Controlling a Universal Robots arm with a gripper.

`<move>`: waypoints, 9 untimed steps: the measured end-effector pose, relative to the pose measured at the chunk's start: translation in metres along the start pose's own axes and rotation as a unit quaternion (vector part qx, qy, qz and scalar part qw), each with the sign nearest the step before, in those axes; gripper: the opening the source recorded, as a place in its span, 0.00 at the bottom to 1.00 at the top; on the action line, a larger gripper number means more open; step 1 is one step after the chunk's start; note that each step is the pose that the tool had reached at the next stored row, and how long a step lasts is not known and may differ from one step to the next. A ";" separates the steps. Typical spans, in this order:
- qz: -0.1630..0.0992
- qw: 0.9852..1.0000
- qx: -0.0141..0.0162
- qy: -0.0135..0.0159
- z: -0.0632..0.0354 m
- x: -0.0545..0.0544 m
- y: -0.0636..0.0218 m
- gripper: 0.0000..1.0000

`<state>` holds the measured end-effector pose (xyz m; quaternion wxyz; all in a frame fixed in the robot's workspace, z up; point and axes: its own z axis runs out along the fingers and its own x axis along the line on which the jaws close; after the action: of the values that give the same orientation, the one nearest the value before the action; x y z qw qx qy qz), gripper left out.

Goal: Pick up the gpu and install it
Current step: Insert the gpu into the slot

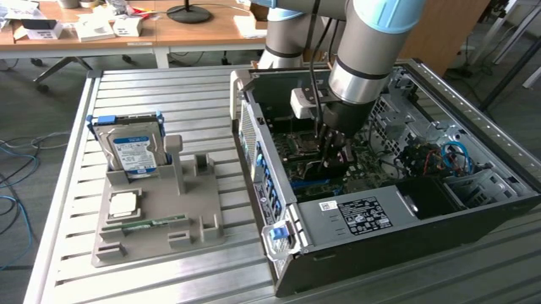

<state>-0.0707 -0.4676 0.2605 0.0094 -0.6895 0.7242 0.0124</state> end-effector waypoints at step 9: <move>0.001 1.000 0.000 0.000 0.0000 0.000 0.0000 0.26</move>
<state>-0.0707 -0.4675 0.2605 0.0093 -0.6890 0.7246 0.0123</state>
